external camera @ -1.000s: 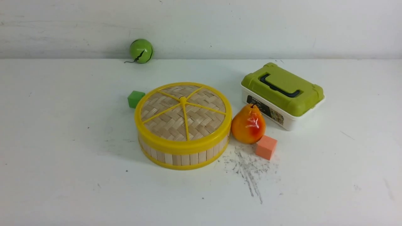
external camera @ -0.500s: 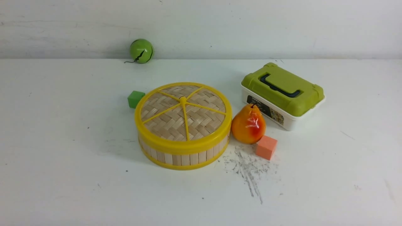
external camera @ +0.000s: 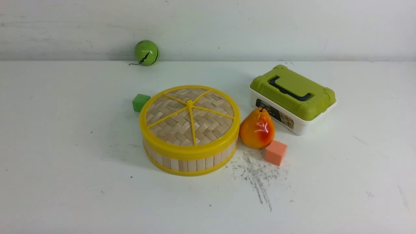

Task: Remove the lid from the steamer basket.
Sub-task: Use the left arm to lift the lid of the steamer

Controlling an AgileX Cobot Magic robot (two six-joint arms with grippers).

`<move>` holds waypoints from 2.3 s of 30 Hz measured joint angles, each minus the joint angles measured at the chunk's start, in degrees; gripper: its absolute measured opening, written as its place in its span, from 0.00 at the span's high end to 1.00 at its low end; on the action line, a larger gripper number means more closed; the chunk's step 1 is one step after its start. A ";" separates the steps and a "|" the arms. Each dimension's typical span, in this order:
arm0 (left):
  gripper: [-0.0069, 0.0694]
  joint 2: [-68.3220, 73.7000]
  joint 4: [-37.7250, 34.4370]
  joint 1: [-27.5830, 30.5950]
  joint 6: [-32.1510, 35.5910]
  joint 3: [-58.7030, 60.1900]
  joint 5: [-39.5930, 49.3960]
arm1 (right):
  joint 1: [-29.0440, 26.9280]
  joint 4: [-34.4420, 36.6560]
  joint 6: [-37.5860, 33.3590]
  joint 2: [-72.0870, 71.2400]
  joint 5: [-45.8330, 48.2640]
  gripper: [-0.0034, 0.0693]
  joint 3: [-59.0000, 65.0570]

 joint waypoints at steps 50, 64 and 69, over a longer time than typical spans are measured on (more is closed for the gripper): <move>0.83 0.98 4.61 0.00 -19.47 -23.40 -37.97 | 0.00 0.00 0.00 0.00 0.00 0.62 0.00; 0.81 33.31 5.16 0.00 -19.58 -37.17 0.26 | 0.00 0.00 0.00 0.00 0.00 0.62 0.00; 0.81 43.34 0.06 0.00 -20.42 -37.66 1.93 | 0.00 0.00 0.00 0.00 0.00 0.62 0.00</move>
